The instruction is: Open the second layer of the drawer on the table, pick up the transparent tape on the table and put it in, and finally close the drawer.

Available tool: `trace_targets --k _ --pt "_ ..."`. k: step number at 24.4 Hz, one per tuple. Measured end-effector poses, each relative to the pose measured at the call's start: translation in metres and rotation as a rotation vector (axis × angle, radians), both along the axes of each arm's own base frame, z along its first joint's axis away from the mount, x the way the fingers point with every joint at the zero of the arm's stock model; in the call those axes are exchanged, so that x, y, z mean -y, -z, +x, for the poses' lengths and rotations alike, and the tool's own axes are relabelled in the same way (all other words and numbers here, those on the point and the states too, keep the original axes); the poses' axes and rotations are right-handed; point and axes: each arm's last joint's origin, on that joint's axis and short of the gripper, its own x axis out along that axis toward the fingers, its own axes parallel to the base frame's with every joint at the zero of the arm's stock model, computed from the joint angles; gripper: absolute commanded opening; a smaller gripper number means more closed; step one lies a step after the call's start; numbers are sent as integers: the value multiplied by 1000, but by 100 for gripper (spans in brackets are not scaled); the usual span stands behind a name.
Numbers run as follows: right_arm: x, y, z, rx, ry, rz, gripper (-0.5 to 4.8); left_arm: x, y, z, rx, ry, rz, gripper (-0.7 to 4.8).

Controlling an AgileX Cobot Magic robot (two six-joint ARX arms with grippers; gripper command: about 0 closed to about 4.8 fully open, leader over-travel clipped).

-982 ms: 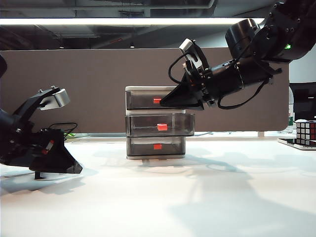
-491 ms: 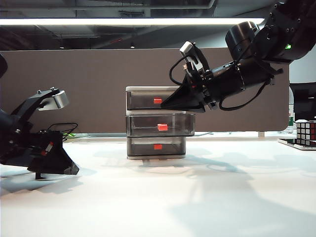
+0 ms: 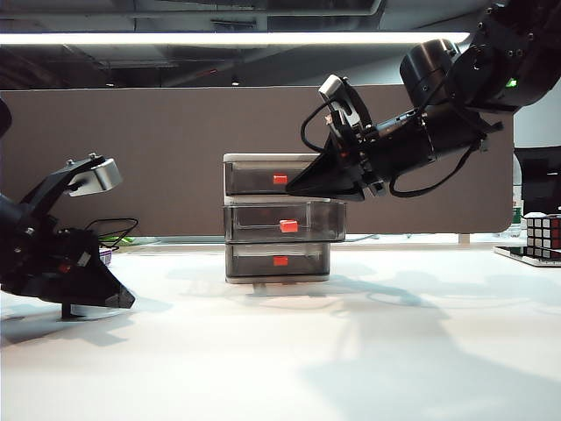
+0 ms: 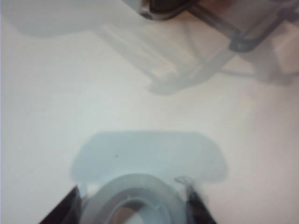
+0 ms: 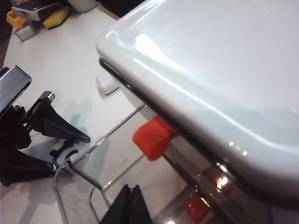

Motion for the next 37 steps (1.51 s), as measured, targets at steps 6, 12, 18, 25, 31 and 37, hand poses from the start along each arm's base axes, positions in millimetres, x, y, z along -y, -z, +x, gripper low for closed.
trace_targets --k 6,12,18,25,31,37 --pt "0 0 0 0 0 0 -3 0 -3 -2 6 12 0 119" --pt "0 0 0 0 0 0 -3 1 -54 -6 189 24 -42 120" --pt "0 0 0 -1 0 0 -3 22 -100 8 303 126 -96 120" --pt "0 0 0 0 -1 1 -3 58 -126 25 366 227 -110 120" --pt "0 0 0 -1 -1 1 -3 100 -112 45 295 320 -102 120" --pt "0 0 0 -2 -2 2 -3 115 -99 58 262 312 -75 182"
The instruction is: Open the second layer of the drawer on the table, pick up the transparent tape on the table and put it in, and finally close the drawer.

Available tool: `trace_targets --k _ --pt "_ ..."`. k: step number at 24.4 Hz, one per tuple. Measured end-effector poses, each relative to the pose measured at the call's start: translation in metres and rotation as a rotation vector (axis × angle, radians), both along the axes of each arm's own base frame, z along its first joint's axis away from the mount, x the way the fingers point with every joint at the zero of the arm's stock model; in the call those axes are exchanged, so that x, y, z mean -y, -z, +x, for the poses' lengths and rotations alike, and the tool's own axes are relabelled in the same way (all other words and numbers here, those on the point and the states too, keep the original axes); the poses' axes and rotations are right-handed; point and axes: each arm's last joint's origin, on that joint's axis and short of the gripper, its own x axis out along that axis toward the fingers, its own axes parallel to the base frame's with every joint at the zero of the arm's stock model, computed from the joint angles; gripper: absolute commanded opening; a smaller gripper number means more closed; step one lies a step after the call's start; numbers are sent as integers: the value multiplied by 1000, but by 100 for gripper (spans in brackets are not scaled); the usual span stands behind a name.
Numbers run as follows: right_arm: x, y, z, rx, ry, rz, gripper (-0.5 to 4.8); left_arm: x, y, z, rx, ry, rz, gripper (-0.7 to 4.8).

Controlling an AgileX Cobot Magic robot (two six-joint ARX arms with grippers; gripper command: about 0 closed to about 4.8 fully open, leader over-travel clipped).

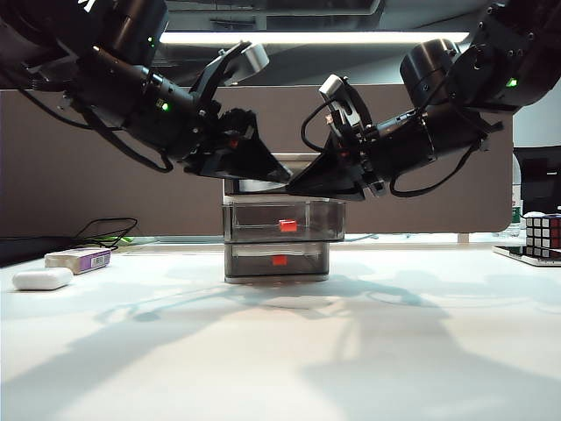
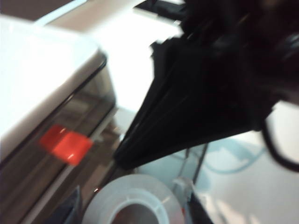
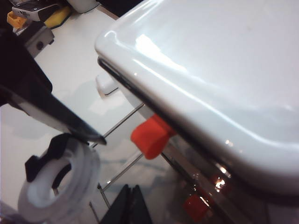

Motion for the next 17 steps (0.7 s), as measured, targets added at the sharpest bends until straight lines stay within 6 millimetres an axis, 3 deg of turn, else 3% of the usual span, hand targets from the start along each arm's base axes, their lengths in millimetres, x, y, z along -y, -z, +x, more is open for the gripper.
trace_targets --k 1,5,13,17 --pt "0 0 0 0 0 0 -3 -1 0 0 0 -5 2 254" --pt "0 0 0 -2 -8 4 -3 0 0 0 2 -2 2 313" --pt "0 0 0 -2 -11 5 -3 0 0 0 8 -12 3 308" --pt "0 -3 -2 -4 -29 15 -3 -4 -13 -6 18 -21 3 223"
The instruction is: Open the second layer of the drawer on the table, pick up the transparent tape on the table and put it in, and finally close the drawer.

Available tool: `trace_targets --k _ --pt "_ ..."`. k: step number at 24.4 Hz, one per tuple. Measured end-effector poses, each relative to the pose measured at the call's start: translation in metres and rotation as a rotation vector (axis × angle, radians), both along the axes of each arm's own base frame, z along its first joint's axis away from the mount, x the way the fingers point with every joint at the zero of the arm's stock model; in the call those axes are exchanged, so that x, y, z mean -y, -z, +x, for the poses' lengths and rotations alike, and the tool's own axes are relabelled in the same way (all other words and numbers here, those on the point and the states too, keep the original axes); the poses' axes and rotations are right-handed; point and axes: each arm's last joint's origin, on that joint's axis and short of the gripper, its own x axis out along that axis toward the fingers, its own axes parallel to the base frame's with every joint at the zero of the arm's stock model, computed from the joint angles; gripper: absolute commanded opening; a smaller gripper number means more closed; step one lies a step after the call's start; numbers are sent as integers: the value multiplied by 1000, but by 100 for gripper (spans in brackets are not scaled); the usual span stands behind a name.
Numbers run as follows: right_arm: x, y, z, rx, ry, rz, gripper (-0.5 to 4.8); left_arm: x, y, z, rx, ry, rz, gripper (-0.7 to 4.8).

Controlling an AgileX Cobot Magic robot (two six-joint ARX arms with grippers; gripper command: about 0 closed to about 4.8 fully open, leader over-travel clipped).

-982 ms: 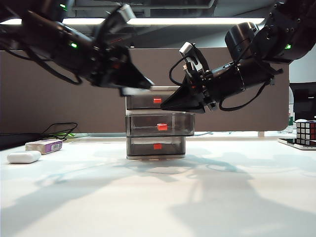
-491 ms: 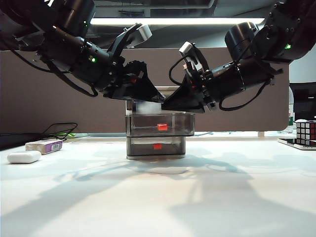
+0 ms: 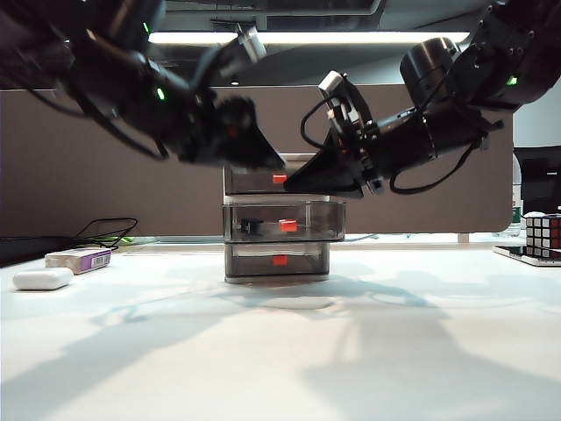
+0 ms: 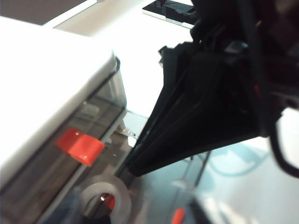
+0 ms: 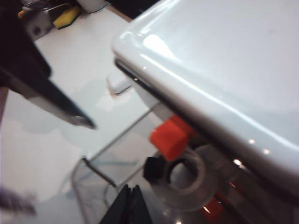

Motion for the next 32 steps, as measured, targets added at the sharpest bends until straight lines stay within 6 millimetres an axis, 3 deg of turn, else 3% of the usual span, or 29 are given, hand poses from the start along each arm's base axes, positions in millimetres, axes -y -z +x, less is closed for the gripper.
trace_targets --k 3,7,9,14,23,25,32 --pt "1 -17 -6 28 -20 19 -3 -9 -31 -16 44 -18 -16 206" --pt "4 -49 -15 123 -21 51 -3 -21 -59 -36 57 -33 -13 -4" --pt "4 -73 -12 198 17 58 -3 -25 -54 -46 -46 -21 38 -4" --pt "-1 -92 7 254 62 61 -3 -22 -25 -44 -236 63 93 -5" --pt "-10 -90 37 238 129 29 -3 -9 15 -23 -331 92 104 -4" --pt "-12 -79 44 219 142 15 -3 -5 28 -16 -355 82 98 -5" --pt "-21 -59 48 172 144 -13 -3 -2 27 -9 -289 70 60 -4"
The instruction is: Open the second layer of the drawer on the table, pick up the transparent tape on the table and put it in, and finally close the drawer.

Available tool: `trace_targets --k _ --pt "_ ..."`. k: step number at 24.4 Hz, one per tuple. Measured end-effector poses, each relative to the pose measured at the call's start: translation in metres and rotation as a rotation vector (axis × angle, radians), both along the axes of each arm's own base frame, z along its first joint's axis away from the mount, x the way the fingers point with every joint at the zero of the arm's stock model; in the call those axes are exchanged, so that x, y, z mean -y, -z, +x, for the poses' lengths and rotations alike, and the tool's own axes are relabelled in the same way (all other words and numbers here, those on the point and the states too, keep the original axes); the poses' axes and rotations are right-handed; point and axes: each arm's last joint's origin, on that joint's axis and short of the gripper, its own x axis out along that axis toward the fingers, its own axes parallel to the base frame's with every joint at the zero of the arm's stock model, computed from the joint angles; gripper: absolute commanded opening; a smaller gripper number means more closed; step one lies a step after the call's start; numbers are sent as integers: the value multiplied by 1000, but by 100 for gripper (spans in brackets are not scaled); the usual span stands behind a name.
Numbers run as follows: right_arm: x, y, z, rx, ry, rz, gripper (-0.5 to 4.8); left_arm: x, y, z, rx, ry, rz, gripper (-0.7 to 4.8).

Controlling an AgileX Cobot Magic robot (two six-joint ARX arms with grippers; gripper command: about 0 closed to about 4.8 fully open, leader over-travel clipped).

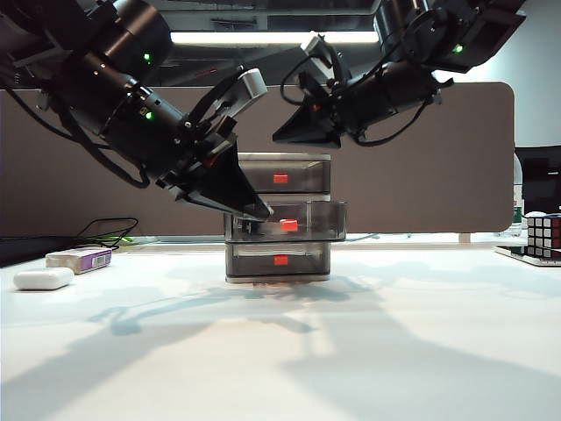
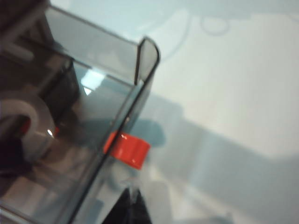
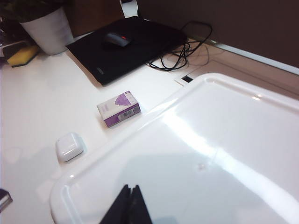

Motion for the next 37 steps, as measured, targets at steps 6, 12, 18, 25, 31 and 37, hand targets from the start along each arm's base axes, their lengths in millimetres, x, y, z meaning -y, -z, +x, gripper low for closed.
trace_targets --k 6,12,18,25,31,37 --pt "-7 6 0 -5 2 -14 -3 0 -4 5 84 -74 14 -4" --pt "-9 6 0 0 16 -26 -3 0 -6 8 121 -114 24 -4" --pt "-10 6 -1 7 10 -39 -3 1 -4 11 148 -139 27 -4" --pt "-10 6 -1 9 7 -45 -3 4 18 18 116 -164 70 -4" --pt "-10 7 -1 18 -1 -65 -3 6 20 24 167 -211 63 -4" --pt "-10 7 -2 21 -3 -69 -3 7 20 29 209 -257 43 -4"
